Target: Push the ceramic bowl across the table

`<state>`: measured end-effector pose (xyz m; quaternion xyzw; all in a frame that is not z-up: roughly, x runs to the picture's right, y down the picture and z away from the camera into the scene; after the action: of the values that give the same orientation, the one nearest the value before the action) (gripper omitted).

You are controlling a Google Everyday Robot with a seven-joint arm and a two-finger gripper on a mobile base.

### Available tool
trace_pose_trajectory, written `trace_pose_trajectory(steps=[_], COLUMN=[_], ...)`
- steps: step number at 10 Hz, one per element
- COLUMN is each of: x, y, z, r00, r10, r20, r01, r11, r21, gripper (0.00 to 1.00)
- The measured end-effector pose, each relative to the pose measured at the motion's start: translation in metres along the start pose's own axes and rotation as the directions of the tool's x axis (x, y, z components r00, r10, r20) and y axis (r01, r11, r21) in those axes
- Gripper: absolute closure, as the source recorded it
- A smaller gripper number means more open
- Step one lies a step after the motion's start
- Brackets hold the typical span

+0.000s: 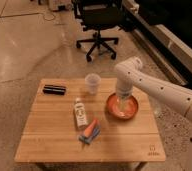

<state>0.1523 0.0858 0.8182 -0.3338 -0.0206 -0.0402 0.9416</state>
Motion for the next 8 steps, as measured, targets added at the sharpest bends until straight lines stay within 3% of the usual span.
trace_pose_trajectory(steps=[8], x=[-0.0011], y=[-0.0105], z=[0.0095], r00=[1.0], r10=[-0.008], r20=[0.01], r01=[0.008], r11=[1.0], r21=[-0.008], gripper=[0.35])
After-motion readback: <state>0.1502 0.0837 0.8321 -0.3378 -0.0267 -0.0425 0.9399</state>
